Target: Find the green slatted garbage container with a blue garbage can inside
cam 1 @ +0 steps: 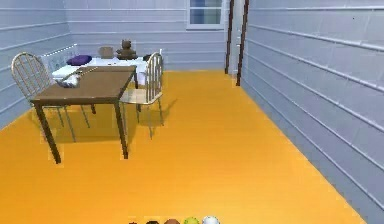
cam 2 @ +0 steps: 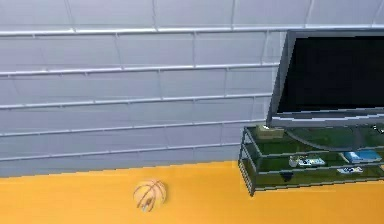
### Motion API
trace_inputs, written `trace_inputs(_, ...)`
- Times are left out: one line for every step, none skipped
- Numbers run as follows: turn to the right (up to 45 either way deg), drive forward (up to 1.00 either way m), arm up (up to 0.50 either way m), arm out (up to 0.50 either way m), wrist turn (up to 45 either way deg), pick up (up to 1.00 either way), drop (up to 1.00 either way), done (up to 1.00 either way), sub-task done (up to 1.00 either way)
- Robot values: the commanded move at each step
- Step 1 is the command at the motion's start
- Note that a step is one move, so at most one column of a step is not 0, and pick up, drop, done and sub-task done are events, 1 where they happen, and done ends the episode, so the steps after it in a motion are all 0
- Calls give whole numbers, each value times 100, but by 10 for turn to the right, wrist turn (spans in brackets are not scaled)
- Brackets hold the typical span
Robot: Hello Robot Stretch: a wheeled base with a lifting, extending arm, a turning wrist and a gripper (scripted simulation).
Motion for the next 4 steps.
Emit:
trace_inputs(390, 0, 0, 0, 0, 0, 0, 0, 0)
trace_inputs(0, 60, 0, 0, 0, 0, 0, 0, 0)
trace_inputs(-300, 0, 0, 0, 0, 0, 0, 0, 0)
trace_inputs(0, 75, 0, 0, 0, 0, 0, 0, 0)
